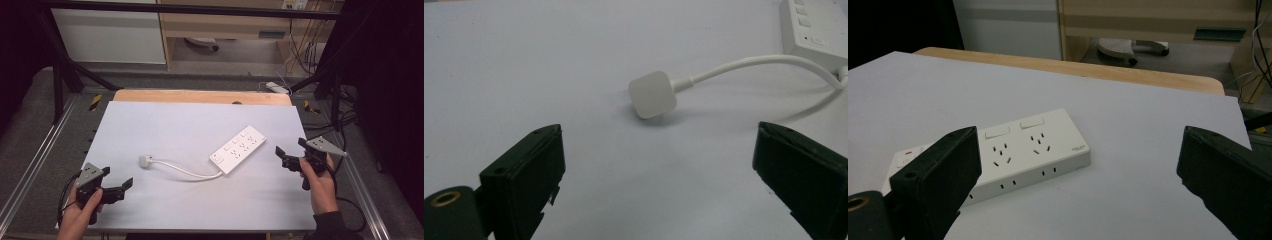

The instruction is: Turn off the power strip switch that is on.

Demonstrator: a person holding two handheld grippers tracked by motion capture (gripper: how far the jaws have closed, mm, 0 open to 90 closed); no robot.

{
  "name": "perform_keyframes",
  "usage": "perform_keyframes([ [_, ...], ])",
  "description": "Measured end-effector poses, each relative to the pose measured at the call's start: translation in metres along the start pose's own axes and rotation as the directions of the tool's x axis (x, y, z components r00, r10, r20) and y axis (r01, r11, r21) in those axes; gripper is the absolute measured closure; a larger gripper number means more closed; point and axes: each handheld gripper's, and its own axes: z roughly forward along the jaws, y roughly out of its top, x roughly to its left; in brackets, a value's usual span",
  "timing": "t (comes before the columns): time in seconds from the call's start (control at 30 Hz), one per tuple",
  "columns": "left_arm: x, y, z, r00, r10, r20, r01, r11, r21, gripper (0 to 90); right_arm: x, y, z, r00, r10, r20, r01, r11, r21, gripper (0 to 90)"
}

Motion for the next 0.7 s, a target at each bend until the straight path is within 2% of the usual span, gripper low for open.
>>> perform_keyframes([
  [0.23,0.000,0.000,0.000,1.0000,0.001,0.001,-0.001,1.0000,-0.001,6.5,0.003,-0.017,-0.001,1.0000,0.005,0.000,-0.005,1.000,0.013,4.2],
  [0.4,0.000,0.000,0.000,1.0000,0.001,0.002,-0.001,1.0000,-0.001,6.5,0.007,-0.032,0.003,1.0000,0.000,-0.004,0.000,0.999,0.045,4.2],
  [0.6,0.000,0.000,0.000,1.0000,0.001,0.002,-0.001,1.0000,-0.004,6.5,0.013,-0.044,0.011,0.9997,-0.019,-0.015,0.020,0.996,0.093,4.0],
  [0.7,0.000,0.000,0.000,1.0000,0.001,0.003,-0.001,1.0000,-0.005,6.5,0.014,-0.051,0.018,0.9994,-0.034,0.004,0.033,0.989,0.145,4.1],
])
